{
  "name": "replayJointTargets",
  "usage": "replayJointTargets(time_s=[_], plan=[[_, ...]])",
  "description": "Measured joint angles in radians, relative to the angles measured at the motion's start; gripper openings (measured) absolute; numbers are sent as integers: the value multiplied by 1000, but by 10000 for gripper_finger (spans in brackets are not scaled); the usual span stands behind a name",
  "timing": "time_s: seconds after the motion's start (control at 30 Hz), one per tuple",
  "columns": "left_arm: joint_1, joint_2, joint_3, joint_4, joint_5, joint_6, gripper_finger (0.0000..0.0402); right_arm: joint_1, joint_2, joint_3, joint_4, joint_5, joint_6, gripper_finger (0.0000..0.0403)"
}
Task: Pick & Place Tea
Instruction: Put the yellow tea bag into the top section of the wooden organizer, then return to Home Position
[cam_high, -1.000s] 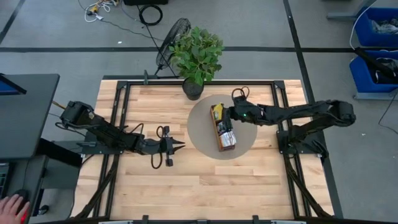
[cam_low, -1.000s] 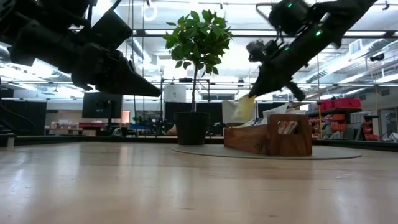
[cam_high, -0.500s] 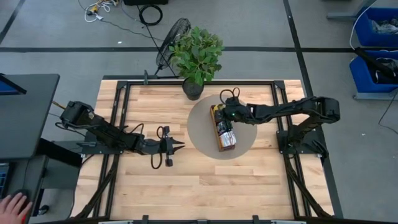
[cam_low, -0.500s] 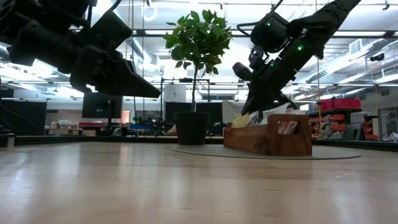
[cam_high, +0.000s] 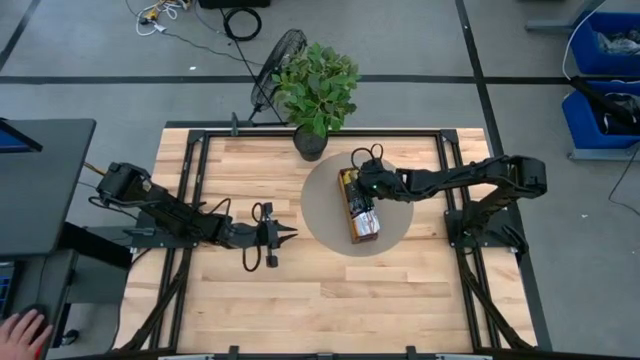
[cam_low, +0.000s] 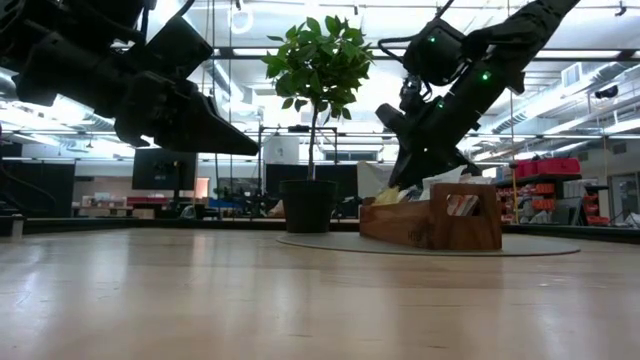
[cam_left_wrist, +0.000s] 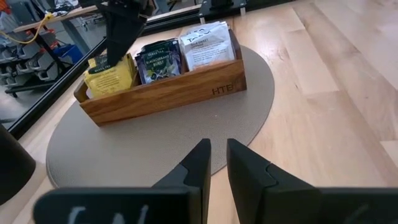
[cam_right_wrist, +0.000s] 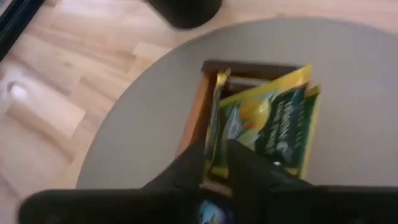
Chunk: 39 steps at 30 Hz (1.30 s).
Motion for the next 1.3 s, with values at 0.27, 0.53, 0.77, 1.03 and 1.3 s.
replayJointTargets(time_s=[0.27,0.53,0.77,1.03,1.3], plan=[[0,0,0,2,0,-3,55,13,-30,0,-26,-45,-31,210],[6,0,0,5,0,-20,55,29,-192,0,-150,-7,-149,280],[20,0,0,79,0,-1,55,101,-258,-1,-172,22,-253,282],[18,0,1,194,142,-26,55,242,-256,-93,233,-27,-537,269],[35,0,0,180,171,-60,55,362,-255,-310,732,-264,-805,265]])
